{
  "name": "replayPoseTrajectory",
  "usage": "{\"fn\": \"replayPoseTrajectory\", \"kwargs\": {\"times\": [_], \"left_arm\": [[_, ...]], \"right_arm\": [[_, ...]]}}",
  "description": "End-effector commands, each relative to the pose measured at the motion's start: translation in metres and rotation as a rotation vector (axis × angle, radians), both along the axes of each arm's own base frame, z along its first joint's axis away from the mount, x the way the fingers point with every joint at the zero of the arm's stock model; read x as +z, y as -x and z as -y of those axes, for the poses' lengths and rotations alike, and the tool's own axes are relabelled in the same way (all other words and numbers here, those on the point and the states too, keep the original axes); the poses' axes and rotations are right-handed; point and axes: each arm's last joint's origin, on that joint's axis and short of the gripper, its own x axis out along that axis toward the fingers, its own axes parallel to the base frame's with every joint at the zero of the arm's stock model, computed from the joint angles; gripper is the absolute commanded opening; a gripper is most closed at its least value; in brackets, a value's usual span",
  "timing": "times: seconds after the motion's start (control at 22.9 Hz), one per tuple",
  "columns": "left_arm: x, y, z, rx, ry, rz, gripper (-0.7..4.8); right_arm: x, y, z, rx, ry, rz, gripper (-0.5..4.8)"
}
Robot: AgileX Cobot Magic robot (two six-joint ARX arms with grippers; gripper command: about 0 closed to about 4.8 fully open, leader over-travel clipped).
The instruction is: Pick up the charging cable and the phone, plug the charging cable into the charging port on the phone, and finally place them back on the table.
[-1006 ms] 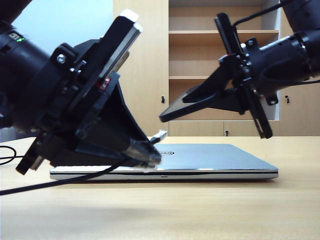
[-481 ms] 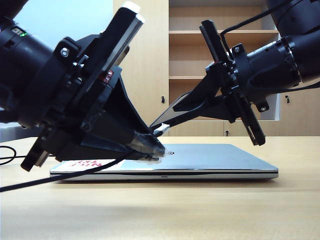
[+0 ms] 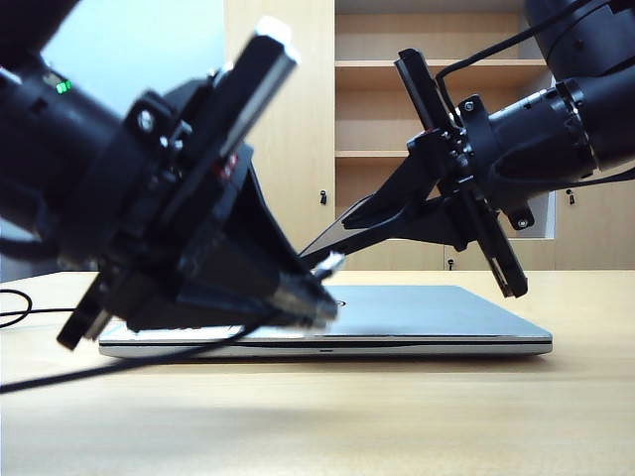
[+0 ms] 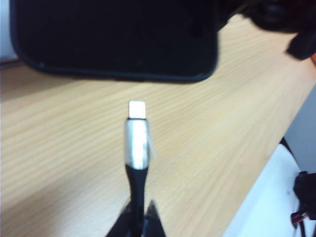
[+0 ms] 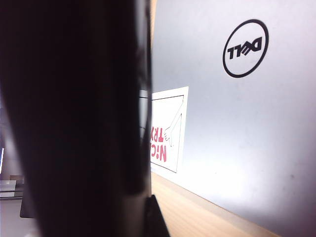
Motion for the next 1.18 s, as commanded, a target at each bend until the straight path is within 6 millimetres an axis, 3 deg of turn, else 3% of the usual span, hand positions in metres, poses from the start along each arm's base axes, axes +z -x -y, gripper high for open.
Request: {"fn": "replayPoseTrajectory", "kwargs": {"times": [0.04, 0.22, 0.57, 1.18], "left_arm": [[-0.002, -0.002, 0.004, -0.028, -0.003, 0.056, -0.06], [0.000, -0.002, 0.004, -0.076, 0.000, 0.174, -0.06], [-0.014, 0.003, -0.006, -0.071, -0.041, 0.140, -0.06], [-0.010, 0.001, -0.005, -0.063, 0.007, 0.172, -0.06]], "right_arm": [[0.008, -0.001, -0.001, 0.011, -0.032, 0.061, -0.05], [0.008, -0.001, -0.001, 0.024, -0.014, 0.090, -0.05], [0.009, -0.003, 0.002, 0.040, -0.044, 0.068, -0.06], [0.012, -0.003, 0.001, 0.098, -0.025, 0.165, -0.05]]}}
